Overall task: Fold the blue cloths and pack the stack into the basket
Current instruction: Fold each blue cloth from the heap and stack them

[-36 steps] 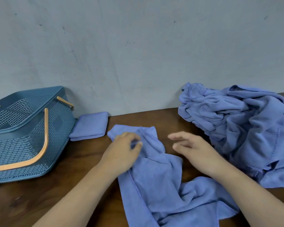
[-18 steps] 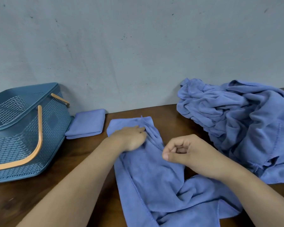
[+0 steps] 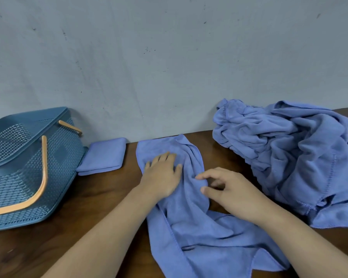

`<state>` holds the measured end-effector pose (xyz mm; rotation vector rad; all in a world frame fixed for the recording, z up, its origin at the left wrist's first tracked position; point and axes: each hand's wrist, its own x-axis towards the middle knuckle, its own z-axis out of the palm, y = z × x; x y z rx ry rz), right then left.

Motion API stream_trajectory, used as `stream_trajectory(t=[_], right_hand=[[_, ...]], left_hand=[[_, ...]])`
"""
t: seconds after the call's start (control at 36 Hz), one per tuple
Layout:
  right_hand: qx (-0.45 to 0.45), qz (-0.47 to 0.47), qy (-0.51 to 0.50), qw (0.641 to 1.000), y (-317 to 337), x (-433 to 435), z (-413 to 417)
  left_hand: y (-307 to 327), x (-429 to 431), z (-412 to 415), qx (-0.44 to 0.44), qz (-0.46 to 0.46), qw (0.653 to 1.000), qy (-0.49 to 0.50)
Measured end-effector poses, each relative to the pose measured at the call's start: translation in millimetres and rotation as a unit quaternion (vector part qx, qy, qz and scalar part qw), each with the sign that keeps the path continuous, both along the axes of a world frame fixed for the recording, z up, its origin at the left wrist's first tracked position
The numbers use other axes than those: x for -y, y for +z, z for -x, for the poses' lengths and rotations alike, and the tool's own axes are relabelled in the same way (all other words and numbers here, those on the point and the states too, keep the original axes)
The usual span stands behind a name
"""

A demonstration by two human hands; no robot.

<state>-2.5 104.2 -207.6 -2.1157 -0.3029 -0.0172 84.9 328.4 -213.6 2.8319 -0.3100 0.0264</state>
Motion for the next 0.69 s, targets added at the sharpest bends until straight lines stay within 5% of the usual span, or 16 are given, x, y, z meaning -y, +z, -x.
stream_trajectory(t=[0.14, 0.28, 0.42, 0.56, 0.69], right_hand=[[0.023, 0.084, 0.019, 0.996, 3.1, 0.9, 3.3], [-0.035, 0.139, 0.005, 0.990, 20.9, 14.5, 11.2], [-0.086, 0.223, 0.078, 0.968, 37.6, 16.8, 30.5], [-0.184, 0.192, 0.144, 0.953, 45.8, 18.6, 41.7], [-0.284, 0.179, 0.217, 0.917, 53.6, 10.9, 52.4]], left_hand=[[5.5, -35.8, 77.7, 0.000, 0.155, 0.983, -0.101], [5.3, -58.1, 139.6, 0.008, 0.126, 0.970, -0.208], [3.1, -71.9, 158.5, -0.028, 0.168, 0.964, -0.203], [10.7, -79.6, 148.2, -0.049, 0.273, 0.950, -0.141], [4.6, -92.2, 141.0, -0.003, 0.196, 0.972, -0.129]])
